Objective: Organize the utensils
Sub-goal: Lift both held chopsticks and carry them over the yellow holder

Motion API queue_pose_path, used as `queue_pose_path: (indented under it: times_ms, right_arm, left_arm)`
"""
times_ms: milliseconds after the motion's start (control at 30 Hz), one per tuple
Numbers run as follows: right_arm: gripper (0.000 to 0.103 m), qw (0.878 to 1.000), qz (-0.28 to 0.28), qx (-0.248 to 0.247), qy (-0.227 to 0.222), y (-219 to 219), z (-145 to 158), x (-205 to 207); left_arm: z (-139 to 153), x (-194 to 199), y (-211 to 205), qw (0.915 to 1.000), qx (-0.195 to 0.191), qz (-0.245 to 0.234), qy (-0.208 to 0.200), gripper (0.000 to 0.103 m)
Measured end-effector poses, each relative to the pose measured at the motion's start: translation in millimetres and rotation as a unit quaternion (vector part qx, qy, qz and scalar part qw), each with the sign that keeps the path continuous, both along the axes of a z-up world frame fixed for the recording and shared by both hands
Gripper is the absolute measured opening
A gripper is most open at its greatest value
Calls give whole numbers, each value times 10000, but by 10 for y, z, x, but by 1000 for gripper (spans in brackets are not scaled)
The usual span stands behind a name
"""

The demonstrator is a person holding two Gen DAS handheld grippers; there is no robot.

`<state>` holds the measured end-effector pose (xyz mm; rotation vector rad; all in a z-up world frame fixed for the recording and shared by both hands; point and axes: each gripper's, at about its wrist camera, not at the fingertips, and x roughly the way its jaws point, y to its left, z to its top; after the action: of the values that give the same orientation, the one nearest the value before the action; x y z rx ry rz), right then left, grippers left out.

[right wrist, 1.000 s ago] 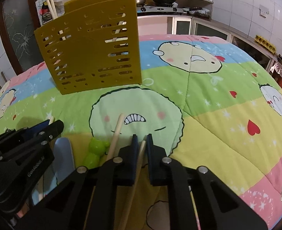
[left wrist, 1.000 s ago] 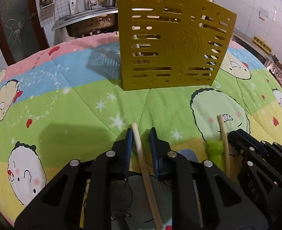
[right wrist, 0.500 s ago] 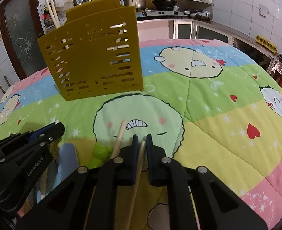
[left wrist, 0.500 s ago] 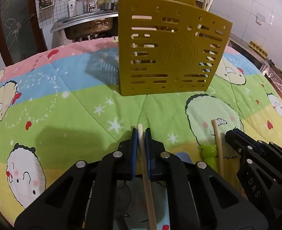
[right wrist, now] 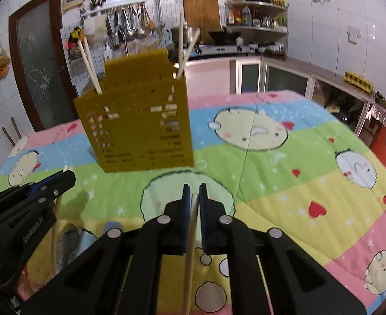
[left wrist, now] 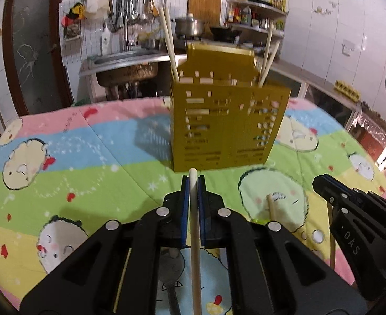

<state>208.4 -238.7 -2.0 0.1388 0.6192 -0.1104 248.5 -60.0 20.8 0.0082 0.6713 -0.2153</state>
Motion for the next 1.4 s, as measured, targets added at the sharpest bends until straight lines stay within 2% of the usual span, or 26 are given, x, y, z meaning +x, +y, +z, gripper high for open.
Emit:
queue_pose_path:
  times_ms: [300, 733, 1200, 1400]
  right_arm:
    - [6, 9976, -39, -33, -683, -68, 365, -250]
    - [6, 9879, -41, -27, -1552, -82, 744, -558]
    - [6, 9791, 38, -235, -2020, 16, 1042, -429]
    - [6, 9743, 72, -219, -2242, -23, 1375, -262]
  left_arm:
    - [429, -314, 94, 9971, -200, 76, -725, 4]
    - [735, -606, 163, 9894, -284, 178, -1412, 4]
    - [936, -413, 213, 9855, -402, 262, -1628, 4]
    - [1320, -251, 192, 9799, -499, 256, -1914, 4]
